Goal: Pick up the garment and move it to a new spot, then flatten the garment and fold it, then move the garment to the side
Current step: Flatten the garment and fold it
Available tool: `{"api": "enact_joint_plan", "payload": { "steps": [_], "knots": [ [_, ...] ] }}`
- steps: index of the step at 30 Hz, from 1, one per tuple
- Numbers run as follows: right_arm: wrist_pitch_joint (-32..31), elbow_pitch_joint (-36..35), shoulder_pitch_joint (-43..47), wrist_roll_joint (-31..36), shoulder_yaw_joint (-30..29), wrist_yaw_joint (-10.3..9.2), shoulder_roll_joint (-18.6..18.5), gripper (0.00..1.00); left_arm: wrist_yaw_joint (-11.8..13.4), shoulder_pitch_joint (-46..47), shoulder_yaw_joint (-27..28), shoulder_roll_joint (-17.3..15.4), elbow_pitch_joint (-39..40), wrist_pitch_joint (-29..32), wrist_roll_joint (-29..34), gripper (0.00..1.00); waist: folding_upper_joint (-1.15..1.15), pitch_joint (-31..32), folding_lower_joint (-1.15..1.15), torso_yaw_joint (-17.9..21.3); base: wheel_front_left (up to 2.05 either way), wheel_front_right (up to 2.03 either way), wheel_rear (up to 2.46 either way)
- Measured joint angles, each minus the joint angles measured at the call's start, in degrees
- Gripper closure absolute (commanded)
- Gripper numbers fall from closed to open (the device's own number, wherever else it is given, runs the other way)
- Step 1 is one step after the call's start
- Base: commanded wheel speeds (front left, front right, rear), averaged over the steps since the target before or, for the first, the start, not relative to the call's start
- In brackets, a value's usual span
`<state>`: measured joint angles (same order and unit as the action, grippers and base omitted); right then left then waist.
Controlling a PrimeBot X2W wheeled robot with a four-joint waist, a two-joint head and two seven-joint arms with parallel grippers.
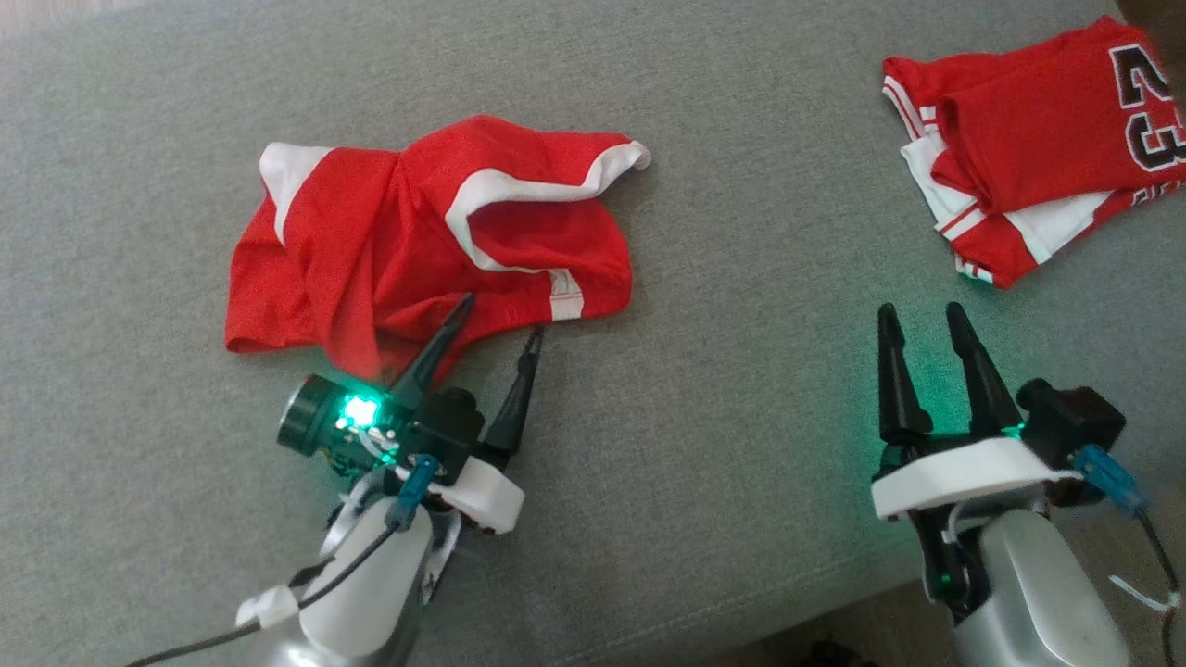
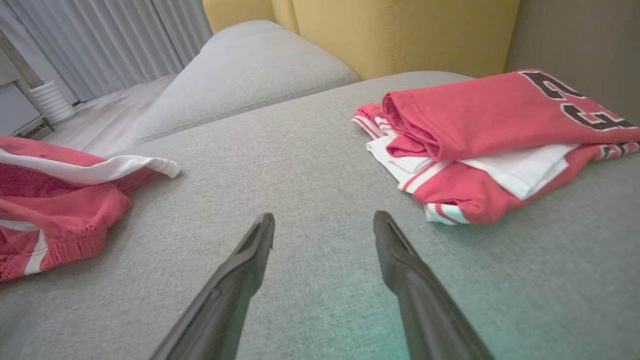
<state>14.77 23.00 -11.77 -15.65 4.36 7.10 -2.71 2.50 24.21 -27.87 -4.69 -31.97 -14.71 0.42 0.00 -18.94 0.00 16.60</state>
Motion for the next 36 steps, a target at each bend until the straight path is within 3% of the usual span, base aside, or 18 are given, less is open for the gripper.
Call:
{"api": "enact_joint_plan", "payload": {
  "steps": [8, 15, 16, 18, 25, 30, 36],
  "knots": [
    [0.00, 1.30, -1.82, -0.99, 3.13, 0.01, 0.02, 0.00, 0.05, 2.18, -0.98, -0.51, -5.15, -0.09, 0.12, 0.00, 0.00, 0.06, -0.01, 0.19, 0.00, 0.00, 0.00],
    [0.00, 2.22, -1.80, -1.11, 2.54, 0.01, 0.02, 0.00, -0.19, 4.63, -1.54, 0.12, -10.76, -0.74, -0.53, 0.00, 0.00, 0.09, -0.02, 0.49, 0.00, 0.00, 0.00],
    [0.00, 2.34, -1.80, -1.11, 2.44, 0.01, 0.02, 0.00, -0.43, 5.02, -1.54, 0.32, -11.71, -0.99, -0.59, 0.22, 0.00, 0.15, -0.02, 0.45, 0.00, 0.00, 0.00],
    [0.00, 2.46, -1.78, -1.27, 2.35, 0.01, 0.02, 0.00, -0.51, 5.44, -1.54, 0.59, -12.63, -1.01, -1.13, 1.00, 0.00, 0.31, -0.02, 0.34, 0.00, 0.00, 0.00],
    [0.00, 2.49, -1.78, -2.15, 2.34, 0.01, 0.01, 0.00, -0.35, 5.95, -1.36, 1.23, -12.74, -0.81, -2.44, 1.00, 0.00, 0.89, 0.00, -0.50, 0.00, 0.00, 0.00],
    [0.00, 2.93, -1.68, -2.18, 1.44, 0.01, 0.02, 0.00, 1.63, 3.60, 0.47, -0.86, 0.12, 0.00, -2.83, 1.00, 0.00, 2.41, 0.01, -1.60, 0.00, 0.00, 0.00],
    [0.00, 4.43, -0.97, -2.57, 0.55, 0.01, 0.02, 0.00, 1.45, 1.96, 0.27, -1.12, 13.51, -0.01, -2.26, 1.00, 0.00, 5.55, 0.00, -3.26, 0.00, 0.00, 0.00]
  ]
}}
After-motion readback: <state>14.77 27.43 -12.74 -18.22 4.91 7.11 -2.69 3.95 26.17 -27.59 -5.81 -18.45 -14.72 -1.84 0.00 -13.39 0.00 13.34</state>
